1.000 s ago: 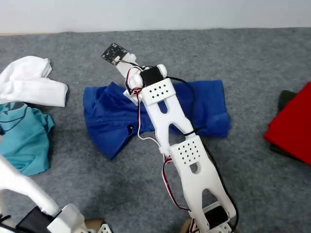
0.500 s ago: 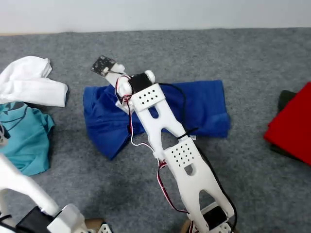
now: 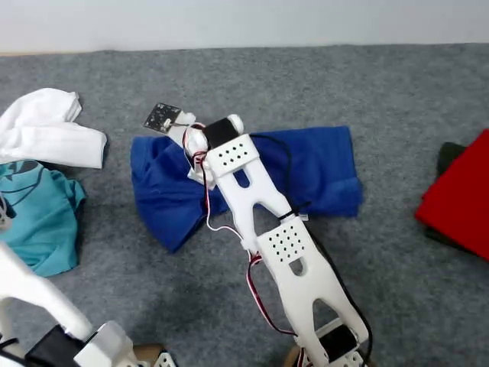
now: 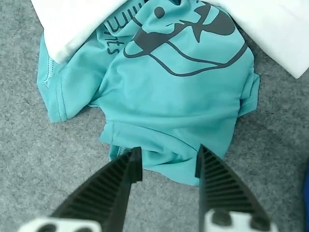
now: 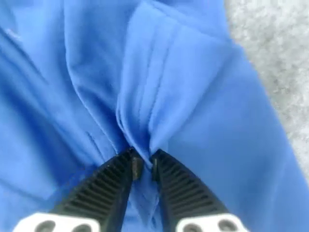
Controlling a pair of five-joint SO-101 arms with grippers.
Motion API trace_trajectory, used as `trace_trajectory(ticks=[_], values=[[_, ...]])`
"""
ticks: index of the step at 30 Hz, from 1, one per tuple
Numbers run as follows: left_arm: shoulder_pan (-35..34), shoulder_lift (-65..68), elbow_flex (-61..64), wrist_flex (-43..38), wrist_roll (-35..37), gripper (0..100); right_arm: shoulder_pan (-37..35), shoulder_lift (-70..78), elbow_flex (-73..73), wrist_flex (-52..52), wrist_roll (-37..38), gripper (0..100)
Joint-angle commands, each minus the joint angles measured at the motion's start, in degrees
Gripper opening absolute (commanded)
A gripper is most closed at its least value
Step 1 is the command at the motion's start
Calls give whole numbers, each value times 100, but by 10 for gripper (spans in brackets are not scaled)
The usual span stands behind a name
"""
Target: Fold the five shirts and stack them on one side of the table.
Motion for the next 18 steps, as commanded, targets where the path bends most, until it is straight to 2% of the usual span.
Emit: trace_trajectory(ticks=[1, 7, 18], values=[[35, -264, -22, -105, 9, 184, -136, -734, -308, 426, 44, 11], [35, -264, -31, -105, 9, 184, -277, -1033, -264, 523, 44, 10], [35, -273, -66, -105, -9, 184, -1059, -1182, -264, 567, 26, 10]])
